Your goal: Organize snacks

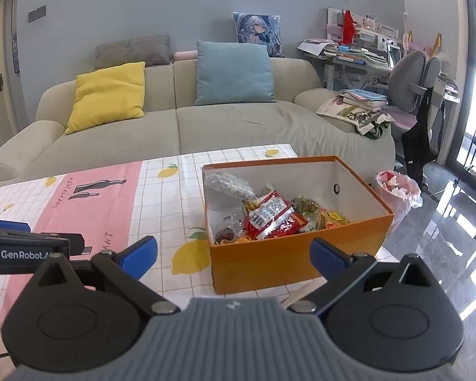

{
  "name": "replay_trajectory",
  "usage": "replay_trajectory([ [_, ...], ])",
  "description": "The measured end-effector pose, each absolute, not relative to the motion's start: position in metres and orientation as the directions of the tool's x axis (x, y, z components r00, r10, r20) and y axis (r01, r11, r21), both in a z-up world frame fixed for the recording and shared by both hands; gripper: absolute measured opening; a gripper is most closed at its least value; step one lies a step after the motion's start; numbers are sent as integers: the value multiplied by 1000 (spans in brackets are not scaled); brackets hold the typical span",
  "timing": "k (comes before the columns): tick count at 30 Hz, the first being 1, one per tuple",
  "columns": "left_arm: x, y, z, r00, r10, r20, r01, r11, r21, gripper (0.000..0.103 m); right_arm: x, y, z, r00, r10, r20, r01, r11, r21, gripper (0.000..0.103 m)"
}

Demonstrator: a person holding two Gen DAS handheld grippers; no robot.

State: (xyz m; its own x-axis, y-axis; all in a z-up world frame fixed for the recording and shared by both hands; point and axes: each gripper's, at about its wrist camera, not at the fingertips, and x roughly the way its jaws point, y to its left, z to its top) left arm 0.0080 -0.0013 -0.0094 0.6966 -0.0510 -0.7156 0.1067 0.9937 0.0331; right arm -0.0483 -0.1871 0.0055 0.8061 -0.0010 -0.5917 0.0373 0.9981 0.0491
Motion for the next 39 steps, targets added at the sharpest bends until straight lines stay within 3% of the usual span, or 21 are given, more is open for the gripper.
replay_trajectory([
  [39,4,-3,-5,702,-60,-709,109,994,24,91,-48,-184,4,790,15,-613,25,998,56,100],
])
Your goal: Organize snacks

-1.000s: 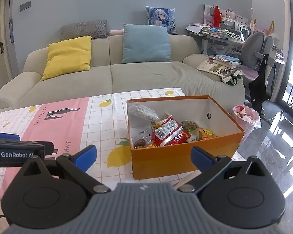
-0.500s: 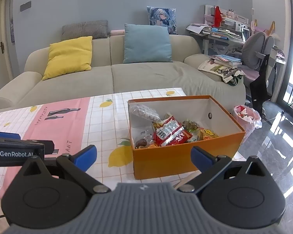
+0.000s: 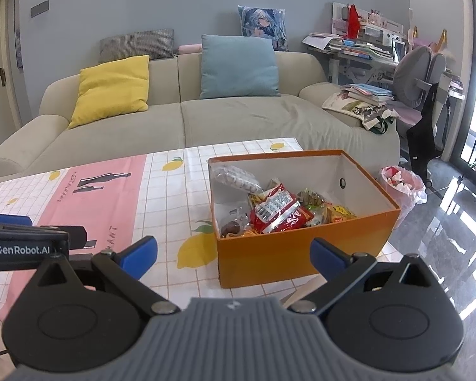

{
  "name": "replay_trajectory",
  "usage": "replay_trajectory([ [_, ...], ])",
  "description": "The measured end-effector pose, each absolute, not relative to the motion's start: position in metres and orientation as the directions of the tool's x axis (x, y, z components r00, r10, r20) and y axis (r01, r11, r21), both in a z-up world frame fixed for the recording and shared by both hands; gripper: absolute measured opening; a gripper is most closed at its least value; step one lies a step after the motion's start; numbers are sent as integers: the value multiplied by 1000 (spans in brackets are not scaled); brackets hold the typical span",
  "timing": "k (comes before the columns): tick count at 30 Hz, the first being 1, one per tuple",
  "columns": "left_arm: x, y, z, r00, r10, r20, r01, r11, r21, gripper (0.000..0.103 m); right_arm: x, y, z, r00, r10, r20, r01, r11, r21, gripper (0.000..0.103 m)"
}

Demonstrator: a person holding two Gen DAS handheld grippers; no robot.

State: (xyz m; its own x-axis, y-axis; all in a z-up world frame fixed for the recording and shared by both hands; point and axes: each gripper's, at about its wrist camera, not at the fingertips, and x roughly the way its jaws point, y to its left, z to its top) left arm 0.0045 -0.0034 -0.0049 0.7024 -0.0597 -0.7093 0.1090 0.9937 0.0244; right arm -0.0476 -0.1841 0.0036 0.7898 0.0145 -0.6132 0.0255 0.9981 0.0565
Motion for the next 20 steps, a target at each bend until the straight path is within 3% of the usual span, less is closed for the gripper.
replay_trajectory([
  [20,1,-3,-3,717,-81,-692,124,992,12,91,-46,-182,1,781,16,-625,26,998,58,100],
])
